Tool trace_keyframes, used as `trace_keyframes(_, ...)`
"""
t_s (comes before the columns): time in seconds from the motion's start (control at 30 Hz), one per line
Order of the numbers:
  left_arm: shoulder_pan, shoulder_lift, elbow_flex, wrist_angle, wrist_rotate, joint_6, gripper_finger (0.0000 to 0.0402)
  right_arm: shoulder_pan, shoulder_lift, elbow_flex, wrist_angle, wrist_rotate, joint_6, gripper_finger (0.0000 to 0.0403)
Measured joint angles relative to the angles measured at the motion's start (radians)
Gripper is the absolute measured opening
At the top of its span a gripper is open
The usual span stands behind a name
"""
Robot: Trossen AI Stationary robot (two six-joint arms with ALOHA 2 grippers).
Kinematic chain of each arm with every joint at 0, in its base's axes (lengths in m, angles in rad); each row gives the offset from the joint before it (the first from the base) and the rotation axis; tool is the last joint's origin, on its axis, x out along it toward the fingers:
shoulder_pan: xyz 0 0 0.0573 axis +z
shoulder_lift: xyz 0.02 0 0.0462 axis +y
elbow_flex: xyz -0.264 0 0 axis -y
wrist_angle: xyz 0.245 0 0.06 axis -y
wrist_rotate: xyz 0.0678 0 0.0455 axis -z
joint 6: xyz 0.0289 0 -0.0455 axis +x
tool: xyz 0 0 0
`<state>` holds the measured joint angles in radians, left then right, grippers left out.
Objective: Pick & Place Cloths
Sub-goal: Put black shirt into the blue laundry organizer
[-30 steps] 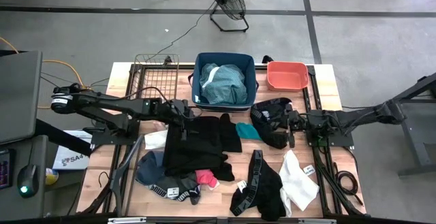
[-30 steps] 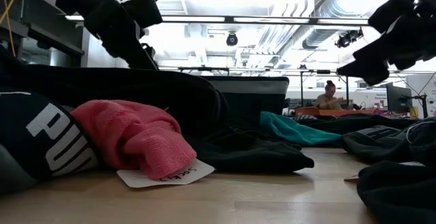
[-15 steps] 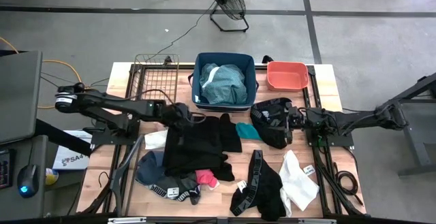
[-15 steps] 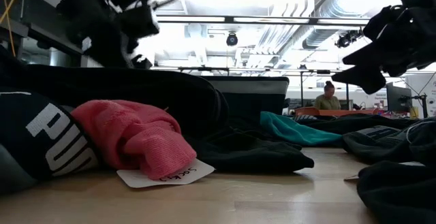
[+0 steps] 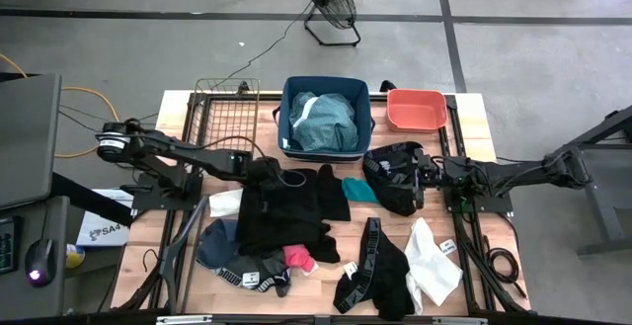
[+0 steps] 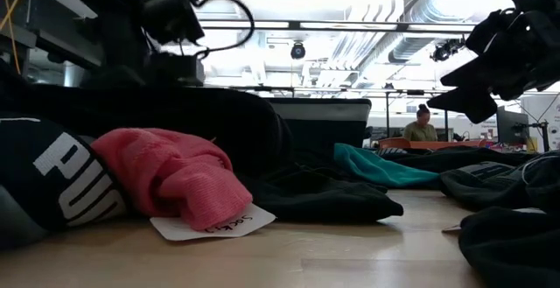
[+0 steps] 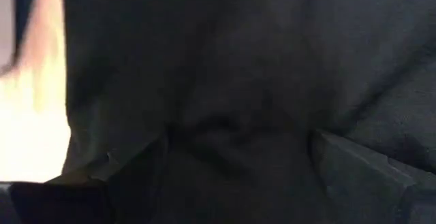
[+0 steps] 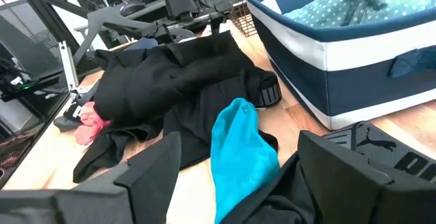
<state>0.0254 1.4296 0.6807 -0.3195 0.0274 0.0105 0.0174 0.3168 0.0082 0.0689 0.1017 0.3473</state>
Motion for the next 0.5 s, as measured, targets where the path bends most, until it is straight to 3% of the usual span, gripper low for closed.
trace_keyframes(0.13,0.0,0.048,0.004,0.003,-0.013,0.008,0.0336,0.0,0.0,0.0,-0.003,0.0,0.009,0.0287)
trace_keyframes(0.23,0.0,0.071,0.005,0.002,-0.013,0.008,0.0299,0.0,0.0,0.0,-0.013,0.0,0.048,0.0287)
trace_keyframes(0.37,0.0,0.075,0.004,-0.001,-0.007,0.007,0.0221,0.0,0.0,-0.001,-0.012,0.0,0.044,0.0287)
trace_keyframes(0.5,0.0,0.075,0.007,-0.009,0.004,0.009,0.0109,0.0,0.0,-0.001,-0.012,0.0,0.042,0.0287)
